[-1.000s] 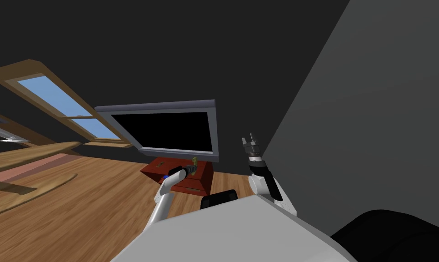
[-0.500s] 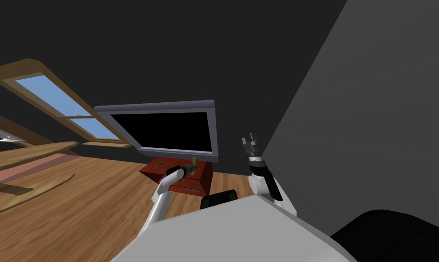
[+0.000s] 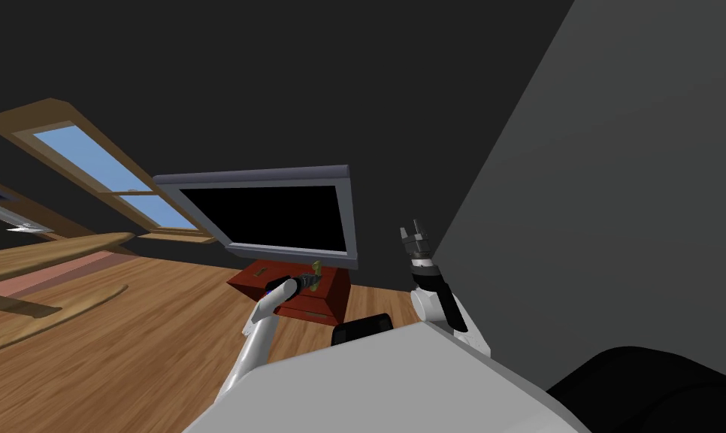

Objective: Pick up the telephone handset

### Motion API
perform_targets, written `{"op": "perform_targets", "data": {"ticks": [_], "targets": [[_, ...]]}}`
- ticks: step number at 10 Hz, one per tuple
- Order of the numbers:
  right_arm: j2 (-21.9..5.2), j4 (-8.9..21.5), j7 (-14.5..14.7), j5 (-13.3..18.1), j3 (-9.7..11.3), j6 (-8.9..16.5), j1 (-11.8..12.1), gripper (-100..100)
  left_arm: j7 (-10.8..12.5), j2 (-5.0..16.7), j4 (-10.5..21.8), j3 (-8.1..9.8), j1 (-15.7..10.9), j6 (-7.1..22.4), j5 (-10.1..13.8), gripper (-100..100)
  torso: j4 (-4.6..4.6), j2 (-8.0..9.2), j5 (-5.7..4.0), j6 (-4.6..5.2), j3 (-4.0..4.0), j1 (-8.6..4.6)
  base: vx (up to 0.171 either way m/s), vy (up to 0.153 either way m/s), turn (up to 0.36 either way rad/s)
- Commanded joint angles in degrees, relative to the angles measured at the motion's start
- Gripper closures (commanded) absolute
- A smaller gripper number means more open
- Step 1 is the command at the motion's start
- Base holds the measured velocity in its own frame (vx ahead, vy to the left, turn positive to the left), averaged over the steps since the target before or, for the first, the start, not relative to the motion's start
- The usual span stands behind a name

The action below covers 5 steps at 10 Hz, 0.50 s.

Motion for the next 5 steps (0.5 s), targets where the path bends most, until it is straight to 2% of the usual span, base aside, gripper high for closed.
{"op": "perform_targets", "data": {"ticks": [1, 2, 3, 4, 5], "targets": [[0.0, 0.0, 0.0, 0.0, 0.0, 0.0, 0.0, 0, -2.5, 0.2, 0.9, 1.2, -0.4, 0.3, 0.8, -100, 0.0, 0.0, 0.0, 0.0, 0.0, 0.0, 0.005, -0.054, 0.021], [0.0, 0.0, 0.0, 0.0, 0.0, 0.0, 0.0, 0, -4.4, 0.7, 2.9, 3.61, -1.4, 0.8, 2.4, -100, 0.0, 0.01, 0.01, 0.0, 0.01, 0.03, 0.01, -0.077, 0.04], [0.0, 0.0, 0.0, 0.0, 0.0, 0.0, 0.0, 0, -5.6, 0.7, 2.9, 3.61, -1.4, 0.8, 2.4, -100, 0.0, 0.0, 0.0, 0.0, 0.0, -0.03, 0.008, -0.056, 0.027], [0.0, 0.0, 0.0, 0.0, 0.0, 0.0, 0.0, 0, -7.7, 1.3, 4.8, 6.02, -2.4, 1.3, 4.0, -100, 0.0, 0.01, 0.0, 0.01, 0.0, 0.03, 0.01, -0.062, 0.022], [0.0, 0.0, 0.0, 0.0, 0.0, 0.0, 0.0, 0, -8.8, 1.3, 4.8, 6.02, -2.4, 1.3, 4.0, -100, 0.0, -0.01, 0.0, 0.01, 0.0, 0.0, 0.008, -0.075, -0.015]]}}
